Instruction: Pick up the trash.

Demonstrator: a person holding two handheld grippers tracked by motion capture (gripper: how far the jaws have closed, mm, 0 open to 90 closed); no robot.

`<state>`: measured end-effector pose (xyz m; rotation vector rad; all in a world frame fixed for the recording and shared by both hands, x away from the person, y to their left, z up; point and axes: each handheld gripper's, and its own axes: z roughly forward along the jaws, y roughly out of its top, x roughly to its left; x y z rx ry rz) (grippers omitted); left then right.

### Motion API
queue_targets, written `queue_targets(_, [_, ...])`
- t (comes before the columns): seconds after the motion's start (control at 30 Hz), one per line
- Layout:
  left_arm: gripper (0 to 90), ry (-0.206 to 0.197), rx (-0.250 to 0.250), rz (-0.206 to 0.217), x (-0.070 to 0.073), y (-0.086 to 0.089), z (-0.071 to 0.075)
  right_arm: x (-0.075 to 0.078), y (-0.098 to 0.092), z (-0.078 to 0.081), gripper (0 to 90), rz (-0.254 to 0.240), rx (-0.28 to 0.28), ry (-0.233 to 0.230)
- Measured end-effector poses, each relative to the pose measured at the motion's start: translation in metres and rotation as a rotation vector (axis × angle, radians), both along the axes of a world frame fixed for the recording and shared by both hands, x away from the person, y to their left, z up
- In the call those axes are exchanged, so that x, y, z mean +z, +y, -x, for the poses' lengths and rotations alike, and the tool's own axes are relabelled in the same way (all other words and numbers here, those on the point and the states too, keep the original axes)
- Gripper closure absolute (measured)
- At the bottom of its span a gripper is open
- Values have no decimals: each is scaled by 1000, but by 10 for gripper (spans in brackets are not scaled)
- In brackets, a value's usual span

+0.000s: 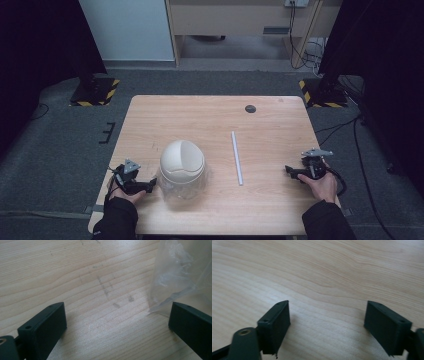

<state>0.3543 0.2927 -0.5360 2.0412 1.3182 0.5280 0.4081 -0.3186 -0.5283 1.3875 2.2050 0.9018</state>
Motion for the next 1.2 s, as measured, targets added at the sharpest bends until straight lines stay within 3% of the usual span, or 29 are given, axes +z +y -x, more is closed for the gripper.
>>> queue_targets(0.03, [9, 0, 0, 0, 0, 0, 0, 0, 0, 0, 212, 0, 0, 0])
queue_targets(0.07, [9, -1, 2, 8, 0, 1, 0, 8, 1, 2, 222, -31, 13, -49])
queue_targets(0.1, [9, -1, 4, 16, 0, 1, 0, 8, 1, 2, 222, -31, 13, -49])
queue_targets(0.13, [10, 2, 3, 18, 1, 2, 0, 13, 2, 2, 212, -51, 17, -85])
queue_targets(0.17, [27, 2, -2, 18, 1, 3, 0, 22, 3, 5, 191, -105, 28, -148])
queue_targets(0.2, [29, 3, -3, 16, 1, 4, 1, 27, 5, 6, 191, -136, 36, -172])
queue_targets(0.33, [29, 8, 6, 9, 1, 9, 1, 40, 9, 11, 185, -184, 57, -227])
queue_targets(0.4, [29, 8, 8, 9, 2, 11, 2, 55, 15, 15, 174, -216, 83, -273])
queue_targets(0.5, [28, 4, 5, 6, 1, 13, 2, 69, 21, 19, 166, -271, 104, -309])
queue_targets(0.87, [9, -2, -4, -9, 0, 12, 2, 117, 40, 25, 166, -318, 202, -419])
queue_targets(0.93, [10, -1, -7, -6, 0, 13, 2, 133, 53, 28, 166, -352, 241, -458])
queue_targets(1.03, [9, -2, -6, -8, 0, 12, 2, 141, 61, 28, 164, -365, 273, -473])
queue_targets(1.2, [9, -2, -2, -7, 0, 12, 2, 166, 95, 31, 159, -378, 359, -496])
